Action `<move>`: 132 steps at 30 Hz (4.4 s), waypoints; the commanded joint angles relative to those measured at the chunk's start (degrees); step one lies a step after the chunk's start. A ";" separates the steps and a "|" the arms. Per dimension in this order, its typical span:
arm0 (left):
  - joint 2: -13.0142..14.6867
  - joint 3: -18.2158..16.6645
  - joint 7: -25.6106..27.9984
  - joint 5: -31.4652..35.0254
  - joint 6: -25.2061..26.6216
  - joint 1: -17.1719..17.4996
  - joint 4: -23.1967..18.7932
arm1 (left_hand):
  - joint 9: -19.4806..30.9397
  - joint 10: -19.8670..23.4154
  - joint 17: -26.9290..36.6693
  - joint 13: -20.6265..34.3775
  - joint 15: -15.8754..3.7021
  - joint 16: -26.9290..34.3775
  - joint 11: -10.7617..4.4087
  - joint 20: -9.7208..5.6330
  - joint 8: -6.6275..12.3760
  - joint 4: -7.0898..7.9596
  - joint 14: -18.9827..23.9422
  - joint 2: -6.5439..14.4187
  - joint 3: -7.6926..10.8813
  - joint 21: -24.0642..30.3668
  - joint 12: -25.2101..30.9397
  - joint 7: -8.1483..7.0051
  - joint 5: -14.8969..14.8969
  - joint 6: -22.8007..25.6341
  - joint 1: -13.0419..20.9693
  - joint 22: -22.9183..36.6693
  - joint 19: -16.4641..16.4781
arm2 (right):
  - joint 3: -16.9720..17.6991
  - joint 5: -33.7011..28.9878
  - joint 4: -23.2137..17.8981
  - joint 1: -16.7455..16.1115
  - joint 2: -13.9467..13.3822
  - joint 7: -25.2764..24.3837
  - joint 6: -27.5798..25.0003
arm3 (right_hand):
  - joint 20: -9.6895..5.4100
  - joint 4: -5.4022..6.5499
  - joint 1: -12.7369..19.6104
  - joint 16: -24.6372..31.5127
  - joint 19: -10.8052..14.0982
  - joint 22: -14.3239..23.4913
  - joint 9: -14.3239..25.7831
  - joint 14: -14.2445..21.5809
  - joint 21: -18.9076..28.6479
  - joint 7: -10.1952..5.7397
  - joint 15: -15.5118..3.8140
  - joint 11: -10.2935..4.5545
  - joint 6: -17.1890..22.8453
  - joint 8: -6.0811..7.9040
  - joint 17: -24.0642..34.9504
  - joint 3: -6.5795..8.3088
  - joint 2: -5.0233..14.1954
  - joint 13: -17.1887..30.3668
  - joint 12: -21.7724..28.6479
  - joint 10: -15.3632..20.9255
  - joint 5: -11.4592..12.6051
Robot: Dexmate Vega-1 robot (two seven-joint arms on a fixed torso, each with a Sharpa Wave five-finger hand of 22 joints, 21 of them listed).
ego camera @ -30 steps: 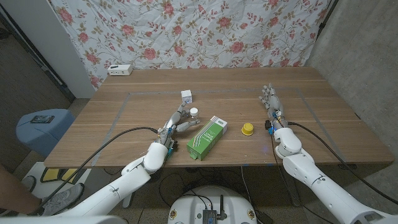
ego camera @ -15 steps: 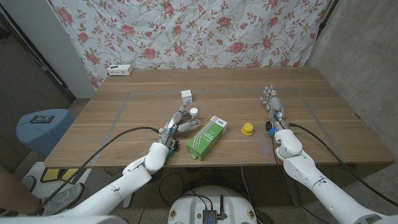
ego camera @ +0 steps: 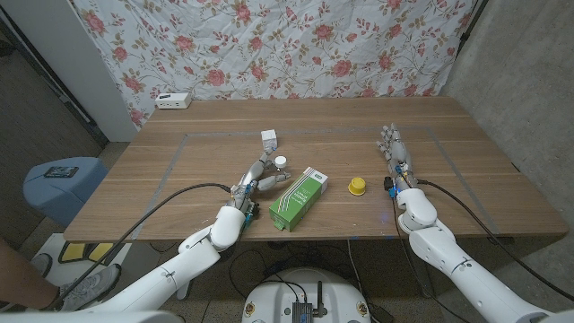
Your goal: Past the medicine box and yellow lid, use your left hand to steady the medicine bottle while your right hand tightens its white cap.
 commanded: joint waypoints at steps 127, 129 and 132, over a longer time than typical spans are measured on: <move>-3.71 0.20 5.69 3.64 4.72 -1.07 -4.87 | 0.30 11.19 -0.16 0.47 -7.97 -0.76 1.00 1.39 -0.81 0.09 13.23 2.78 1.16 1.53 -1.05 7.61 -5.63 8.54 3.86 0.00 15.29 | 0.00 1.48 0.04 2.75 -2.84 3.38 -4.01 | -1.89 -0.06 -0.60 0.26 0.58 0.11 0.07 0.50 0.31 -0.45 -0.13 -0.26 0.47 -0.07 0.24 0.73 -0.11 0.15 0.07 0.65 0.20; -4.22 0.38 5.47 3.29 5.01 -1.41 -4.71 | 0.31 11.15 -0.16 0.48 -8.02 -0.76 1.01 0.81 -0.82 -0.03 13.36 2.81 1.31 1.30 -1.09 7.75 -5.73 8.51 4.13 0.01 15.16 | 0.11 1.66 -0.05 2.76 -3.01 3.48 -4.21 | -1.90 -0.05 -0.61 0.27 0.56 0.11 0.07 0.52 0.30 -0.44 -0.14 -0.21 0.47 -0.08 0.24 0.73 -0.11 0.15 0.07 0.66 0.21; -4.72 0.76 5.54 3.56 5.68 -1.86 -4.68 | 0.32 11.01 -0.18 0.50 -8.10 -0.82 0.94 -0.69 -0.81 -0.17 13.43 2.71 1.45 0.87 -1.16 7.91 -5.94 8.50 4.42 0.01 14.82 | 0.24 1.94 -0.06 2.78 -3.27 3.74 -4.46 | -1.91 -0.05 -0.62 0.26 0.56 0.12 0.07 0.51 0.30 -0.42 -0.14 -0.15 0.50 -0.06 0.24 0.74 -0.11 0.15 0.06 0.65 0.21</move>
